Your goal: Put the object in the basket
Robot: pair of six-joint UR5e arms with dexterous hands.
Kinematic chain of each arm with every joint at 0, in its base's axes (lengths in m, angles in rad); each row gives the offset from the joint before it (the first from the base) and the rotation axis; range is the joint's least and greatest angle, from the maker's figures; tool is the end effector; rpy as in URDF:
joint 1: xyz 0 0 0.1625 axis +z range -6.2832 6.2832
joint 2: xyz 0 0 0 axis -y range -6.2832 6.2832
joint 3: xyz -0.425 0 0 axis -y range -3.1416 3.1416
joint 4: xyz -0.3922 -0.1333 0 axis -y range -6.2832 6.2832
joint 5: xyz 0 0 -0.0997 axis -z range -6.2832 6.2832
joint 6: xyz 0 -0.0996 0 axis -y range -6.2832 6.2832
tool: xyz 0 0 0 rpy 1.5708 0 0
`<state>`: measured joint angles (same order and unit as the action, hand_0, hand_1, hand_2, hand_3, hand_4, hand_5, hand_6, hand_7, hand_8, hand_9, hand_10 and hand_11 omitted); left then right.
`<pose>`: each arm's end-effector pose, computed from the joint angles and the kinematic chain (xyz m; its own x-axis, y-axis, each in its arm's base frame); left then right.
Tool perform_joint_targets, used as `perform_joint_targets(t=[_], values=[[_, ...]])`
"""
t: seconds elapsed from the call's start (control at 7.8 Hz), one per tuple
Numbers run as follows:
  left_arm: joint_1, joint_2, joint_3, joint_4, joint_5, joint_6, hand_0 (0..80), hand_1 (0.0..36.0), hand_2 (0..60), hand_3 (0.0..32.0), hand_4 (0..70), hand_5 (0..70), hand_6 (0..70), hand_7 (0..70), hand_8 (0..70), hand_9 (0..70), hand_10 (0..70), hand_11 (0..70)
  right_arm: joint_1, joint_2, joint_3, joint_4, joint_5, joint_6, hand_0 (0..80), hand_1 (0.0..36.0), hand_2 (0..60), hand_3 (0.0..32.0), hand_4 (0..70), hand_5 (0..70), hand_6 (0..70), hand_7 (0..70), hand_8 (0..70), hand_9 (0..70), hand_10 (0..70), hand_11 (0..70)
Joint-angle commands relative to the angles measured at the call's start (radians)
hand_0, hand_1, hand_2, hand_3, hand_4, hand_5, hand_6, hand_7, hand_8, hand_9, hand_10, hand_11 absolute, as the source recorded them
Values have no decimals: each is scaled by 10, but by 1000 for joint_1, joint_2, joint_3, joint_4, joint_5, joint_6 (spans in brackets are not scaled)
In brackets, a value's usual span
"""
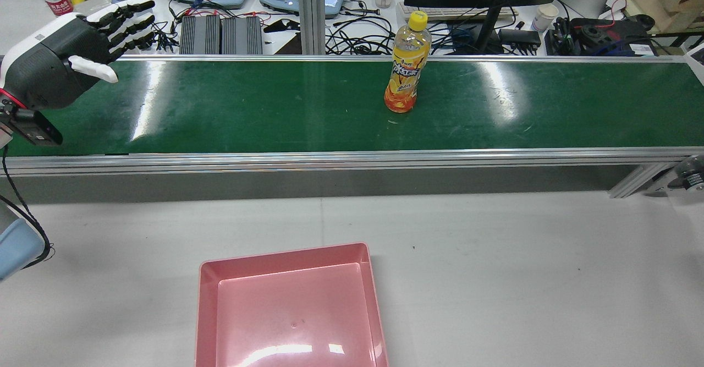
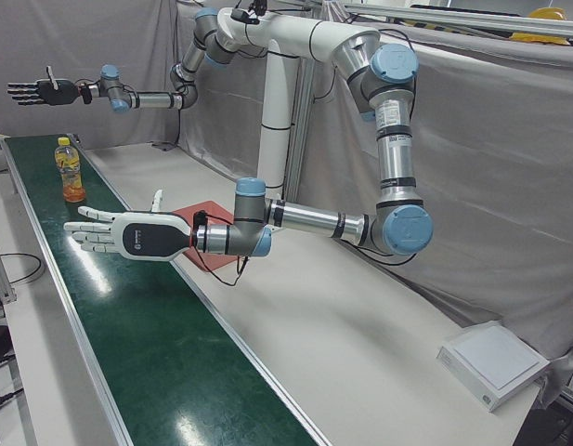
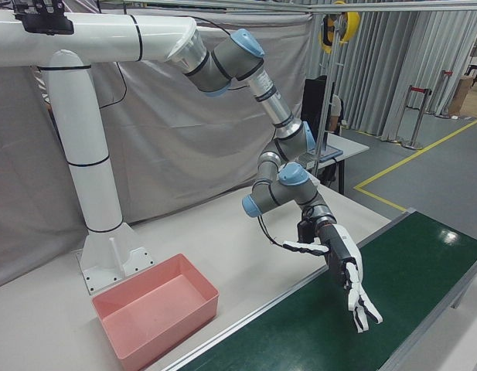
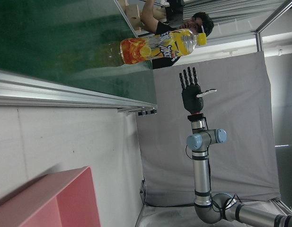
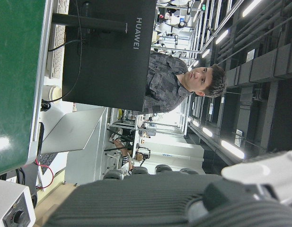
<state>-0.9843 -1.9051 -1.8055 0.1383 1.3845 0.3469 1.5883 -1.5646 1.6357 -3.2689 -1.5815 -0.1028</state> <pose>0.2059 -0.5841 0.4024 -0.9359 -0.2614 -0.2362 0.0926 0.4643 -0.8808 0.1407 -0.4853 0.6648 -0.9948 -0.0010 0.1019 -0.1016 -0.0566 -0.9932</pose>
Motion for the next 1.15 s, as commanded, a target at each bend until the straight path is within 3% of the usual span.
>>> perform_joint_targets(t=[0.0, 1.03], values=[[27, -9, 18, 3, -1, 18, 509, 68, 0, 20, 132, 157, 8, 0, 68, 70, 60, 99, 1, 0, 1, 0, 0, 0, 0, 0, 0, 0, 0, 0, 0, 0, 0, 0, 0, 0], [6, -3, 18, 0, -1, 41, 528, 61, 0, 38, 123, 128, 0, 0, 68, 72, 60, 100, 1, 0, 1, 0, 0, 0, 0, 0, 0, 0, 0, 0, 0, 0, 0, 0, 0, 0]])
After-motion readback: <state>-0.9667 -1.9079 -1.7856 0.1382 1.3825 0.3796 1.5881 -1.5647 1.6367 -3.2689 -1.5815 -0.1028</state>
